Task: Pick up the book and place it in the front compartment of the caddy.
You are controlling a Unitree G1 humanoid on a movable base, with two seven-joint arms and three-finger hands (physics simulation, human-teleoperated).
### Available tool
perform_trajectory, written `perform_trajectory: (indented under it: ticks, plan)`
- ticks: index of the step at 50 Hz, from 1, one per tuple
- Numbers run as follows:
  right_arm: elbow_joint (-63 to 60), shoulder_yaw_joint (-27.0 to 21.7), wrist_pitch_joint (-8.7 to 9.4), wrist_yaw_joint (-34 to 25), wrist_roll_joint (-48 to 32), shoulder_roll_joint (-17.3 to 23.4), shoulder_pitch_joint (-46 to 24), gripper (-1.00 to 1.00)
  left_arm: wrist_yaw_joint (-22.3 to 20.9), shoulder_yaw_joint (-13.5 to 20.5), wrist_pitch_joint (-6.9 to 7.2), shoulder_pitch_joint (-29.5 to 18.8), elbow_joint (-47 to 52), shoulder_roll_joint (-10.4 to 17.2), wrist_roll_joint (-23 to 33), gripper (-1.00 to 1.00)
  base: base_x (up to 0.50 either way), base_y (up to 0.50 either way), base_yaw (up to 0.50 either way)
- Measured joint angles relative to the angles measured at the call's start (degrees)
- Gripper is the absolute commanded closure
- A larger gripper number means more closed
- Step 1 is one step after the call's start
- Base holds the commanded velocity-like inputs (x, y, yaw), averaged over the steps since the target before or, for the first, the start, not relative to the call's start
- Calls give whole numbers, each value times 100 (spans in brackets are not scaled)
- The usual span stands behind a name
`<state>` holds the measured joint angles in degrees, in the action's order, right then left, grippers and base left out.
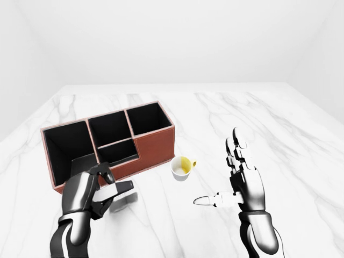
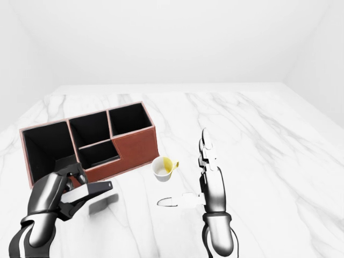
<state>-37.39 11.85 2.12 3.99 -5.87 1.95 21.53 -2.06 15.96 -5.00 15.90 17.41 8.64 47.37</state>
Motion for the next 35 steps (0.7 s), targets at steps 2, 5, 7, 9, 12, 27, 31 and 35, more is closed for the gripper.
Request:
perform_trajectory:
  ticks: [2, 5, 7, 9, 12, 27, 31, 35]
  plan:
    - [-3, -5, -1, -4, 3, -1, 3, -100, -160, 29, 0, -105, 123, 13, -74, 100, 0, 0, 0]
    - [-10, -12, -3, -7, 8, -2, 10, -100, -370, 68, 0, -257, 290, 43, -165, 100, 0, 0, 0]
    - [-14, -14, -3, -9, 10, -3, 13, -100, -476, 90, 0, -353, 389, 63, -191, 100, 0, 0, 0]
    - [-20, -15, -4, -9, 11, -4, 18, -100, -553, 112, 6, -463, 476, 91, -212, 100, 0, 0, 0]
    - [-27, -20, -5, -10, 15, -3, 24, -100, -656, 136, 61, -619, 601, 143, -231, 100, 0, 0, 0]
    - [-50, -42, -16, 1, 17, -7, 45, -100, -845, 363, 676, -1161, 1095, 431, -155, 100, 0, 0, 0]
    - [-46, -40, -13, 4, 14, -9, 40, -100, -881, 418, 899, -1289, 1221, 517, -109, 100, 0, 0, 0]
    - [-46, -41, -9, 5, 15, -9, 37, -100, -942, 455, 1000, -1405, 1375, 585, -59, 100, 0, 0, 0]
